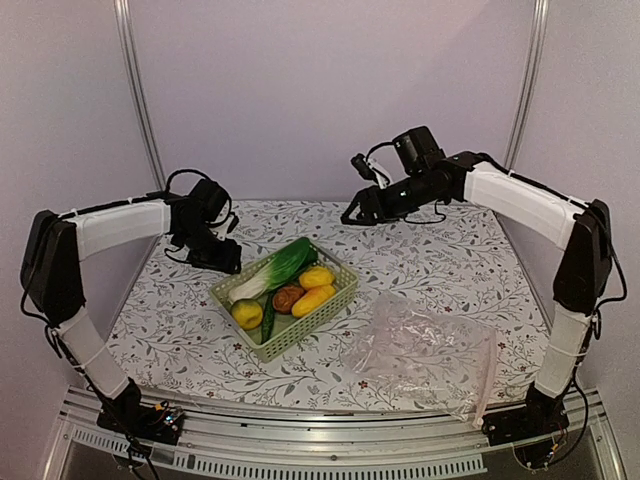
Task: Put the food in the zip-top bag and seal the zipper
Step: Move the bin to the center of the board.
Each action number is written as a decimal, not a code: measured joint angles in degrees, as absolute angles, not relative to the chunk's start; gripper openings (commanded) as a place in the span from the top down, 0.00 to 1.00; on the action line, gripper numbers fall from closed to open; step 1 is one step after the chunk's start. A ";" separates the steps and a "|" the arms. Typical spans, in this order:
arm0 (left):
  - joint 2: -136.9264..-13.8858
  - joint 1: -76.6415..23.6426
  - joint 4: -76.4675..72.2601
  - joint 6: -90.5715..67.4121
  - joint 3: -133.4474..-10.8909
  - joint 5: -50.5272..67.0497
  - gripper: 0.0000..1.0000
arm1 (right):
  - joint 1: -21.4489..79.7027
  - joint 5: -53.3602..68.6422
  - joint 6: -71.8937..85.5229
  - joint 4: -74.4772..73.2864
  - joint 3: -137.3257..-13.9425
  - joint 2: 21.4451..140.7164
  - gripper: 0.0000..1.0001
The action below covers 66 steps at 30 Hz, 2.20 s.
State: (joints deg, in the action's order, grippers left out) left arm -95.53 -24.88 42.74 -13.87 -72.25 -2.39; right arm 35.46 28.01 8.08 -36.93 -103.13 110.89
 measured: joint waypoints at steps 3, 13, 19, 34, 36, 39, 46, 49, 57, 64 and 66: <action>-99.13 -23.49 42.22 -11.51 -73.30 -0.99 0.42 | 35.46 28.34 8.54 -37.10 -97.01 102.00 0.43; -107.59 -23.18 42.00 -7.22 -81.76 4.21 0.79 | 35.46 26.89 11.64 -39.70 -80.86 89.45 0.44; -108.86 -23.11 41.87 -8.32 -82.74 5.43 0.96 | 35.29 22.81 15.75 -42.72 -73.25 83.24 0.46; -95.29 -22.96 37.36 -18.55 -65.95 4.54 1.00 | 26.81 12.56 40.45 -53.25 -47.81 56.01 0.43; -94.89 -22.96 37.30 -18.90 -65.54 4.97 1.00 | 26.81 11.77 43.16 -54.81 -46.72 54.52 0.42; -94.45 -23.07 36.91 -19.81 -64.88 5.91 0.85 | 26.70 11.05 46.61 -56.14 -44.29 52.16 0.40; -94.21 -23.90 36.71 -22.06 -64.60 7.16 0.41 | 26.61 11.07 52.77 -59.18 -40.27 48.21 0.31; -93.82 -23.97 36.71 -22.83 -64.55 7.05 0.39 | 26.61 11.27 54.57 -59.29 -40.21 49.67 0.30; -89.36 -24.01 36.67 -23.73 -65.69 6.70 0.39 | 26.59 14.31 61.60 -56.07 -33.61 51.99 0.28; -85.12 -27.79 34.35 -20.45 -71.16 12.67 0.28 | 26.59 15.42 61.84 -47.09 -35.07 62.94 0.29; -85.76 -31.33 33.04 -19.46 -73.52 15.90 0.28 | 26.61 15.92 61.32 -43.22 -36.25 65.93 0.30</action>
State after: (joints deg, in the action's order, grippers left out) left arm -85.76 -31.33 33.04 -19.46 -73.52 15.90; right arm 26.61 15.92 61.32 -43.22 -36.25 65.93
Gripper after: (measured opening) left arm 0.724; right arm 0.707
